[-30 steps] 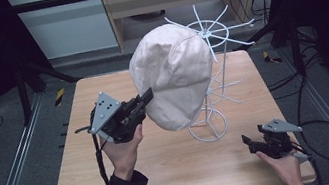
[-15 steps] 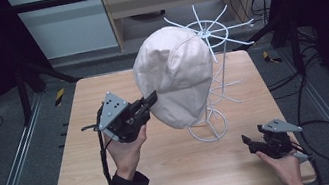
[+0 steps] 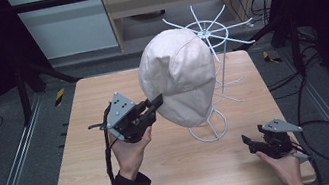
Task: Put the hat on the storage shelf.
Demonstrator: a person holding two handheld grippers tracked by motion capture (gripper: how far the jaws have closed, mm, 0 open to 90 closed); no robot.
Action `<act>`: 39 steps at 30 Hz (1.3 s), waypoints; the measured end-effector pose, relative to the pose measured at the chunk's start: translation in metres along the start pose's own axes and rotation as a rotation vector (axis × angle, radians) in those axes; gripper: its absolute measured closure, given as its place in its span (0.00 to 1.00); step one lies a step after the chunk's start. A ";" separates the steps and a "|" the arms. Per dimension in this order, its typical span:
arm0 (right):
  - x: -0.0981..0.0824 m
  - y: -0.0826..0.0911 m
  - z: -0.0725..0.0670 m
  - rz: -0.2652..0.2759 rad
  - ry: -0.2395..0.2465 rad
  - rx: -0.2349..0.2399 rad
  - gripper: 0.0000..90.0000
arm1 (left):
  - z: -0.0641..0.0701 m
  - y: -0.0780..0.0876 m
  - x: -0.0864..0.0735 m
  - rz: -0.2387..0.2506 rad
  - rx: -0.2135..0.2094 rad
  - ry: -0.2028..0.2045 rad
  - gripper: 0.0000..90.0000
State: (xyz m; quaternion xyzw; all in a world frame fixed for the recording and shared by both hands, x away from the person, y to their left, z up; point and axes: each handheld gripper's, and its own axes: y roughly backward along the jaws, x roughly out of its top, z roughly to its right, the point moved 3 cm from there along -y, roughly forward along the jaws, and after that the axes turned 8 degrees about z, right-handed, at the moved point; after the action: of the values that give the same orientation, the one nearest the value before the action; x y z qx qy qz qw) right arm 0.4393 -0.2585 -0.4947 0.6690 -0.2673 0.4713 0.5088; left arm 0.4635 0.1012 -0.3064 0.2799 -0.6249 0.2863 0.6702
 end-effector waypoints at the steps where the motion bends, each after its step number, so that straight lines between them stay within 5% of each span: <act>1: 0.000 0.000 0.000 0.000 0.000 0.001 0.31 | 0.000 0.001 0.000 0.002 0.000 -0.001 0.86; 13: 0.000 0.000 0.000 0.000 0.003 -0.001 0.31 | -0.007 0.015 -0.007 0.004 0.013 -0.027 0.61; 26: 0.000 0.000 0.000 0.003 0.000 0.000 0.31 | -0.026 0.042 -0.024 -0.061 0.069 -0.065 0.46; 39: -0.001 0.000 0.000 0.004 0.002 0.000 0.29 | -0.063 0.074 -0.068 -0.163 0.164 -0.066 0.39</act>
State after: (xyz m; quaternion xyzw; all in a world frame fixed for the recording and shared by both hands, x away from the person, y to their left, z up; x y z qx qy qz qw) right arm 0.4393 -0.2589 -0.4958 0.6680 -0.2682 0.4729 0.5082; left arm 0.4481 0.1955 -0.3771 0.3931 -0.5960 0.2717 0.6453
